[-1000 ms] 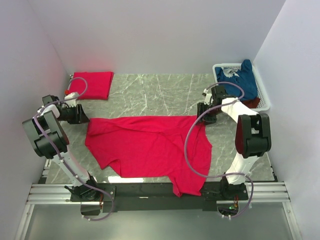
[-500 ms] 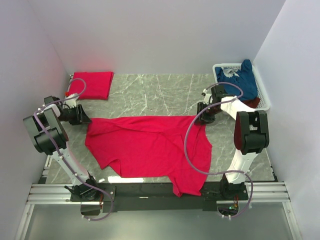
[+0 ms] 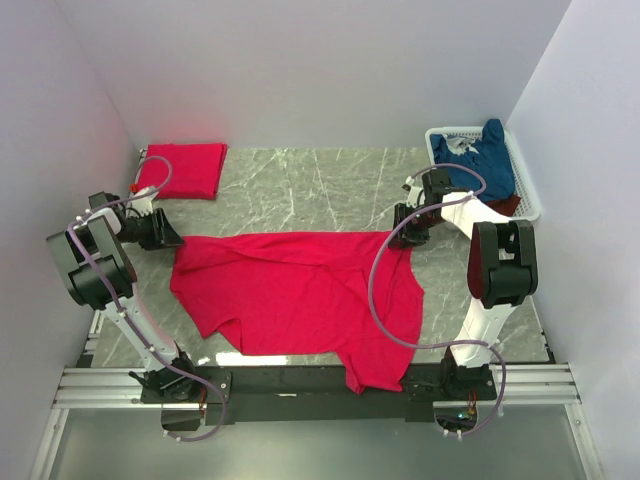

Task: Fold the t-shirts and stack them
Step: Fold the tshirt

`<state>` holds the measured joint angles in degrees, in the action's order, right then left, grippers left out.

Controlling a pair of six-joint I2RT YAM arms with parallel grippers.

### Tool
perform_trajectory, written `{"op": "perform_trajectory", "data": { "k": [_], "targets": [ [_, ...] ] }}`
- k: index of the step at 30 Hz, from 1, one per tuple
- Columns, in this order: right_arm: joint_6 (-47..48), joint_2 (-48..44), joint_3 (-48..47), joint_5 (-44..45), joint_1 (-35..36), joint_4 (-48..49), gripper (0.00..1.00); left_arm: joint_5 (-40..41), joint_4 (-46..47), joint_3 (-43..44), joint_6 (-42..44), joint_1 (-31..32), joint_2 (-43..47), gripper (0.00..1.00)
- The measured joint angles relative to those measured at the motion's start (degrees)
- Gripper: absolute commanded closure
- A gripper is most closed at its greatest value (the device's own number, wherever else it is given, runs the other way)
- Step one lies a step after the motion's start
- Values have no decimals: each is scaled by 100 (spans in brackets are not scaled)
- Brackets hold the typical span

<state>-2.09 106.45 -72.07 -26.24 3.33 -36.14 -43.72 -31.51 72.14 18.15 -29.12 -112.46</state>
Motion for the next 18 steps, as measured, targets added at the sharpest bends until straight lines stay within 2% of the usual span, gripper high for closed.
{"op": "perform_trajectory", "data": {
  "k": [7,16,18],
  "targets": [
    [2,0,0,-4,-2,-9,54,-4,-61,0,-9,35,0,60],
    [2,28,0,-59,-11,-46,55,-50,-68,35,-116,105,0,73],
    [2,44,0,-59,-31,-55,52,-50,-66,68,-136,105,0,75]
  ]
}}
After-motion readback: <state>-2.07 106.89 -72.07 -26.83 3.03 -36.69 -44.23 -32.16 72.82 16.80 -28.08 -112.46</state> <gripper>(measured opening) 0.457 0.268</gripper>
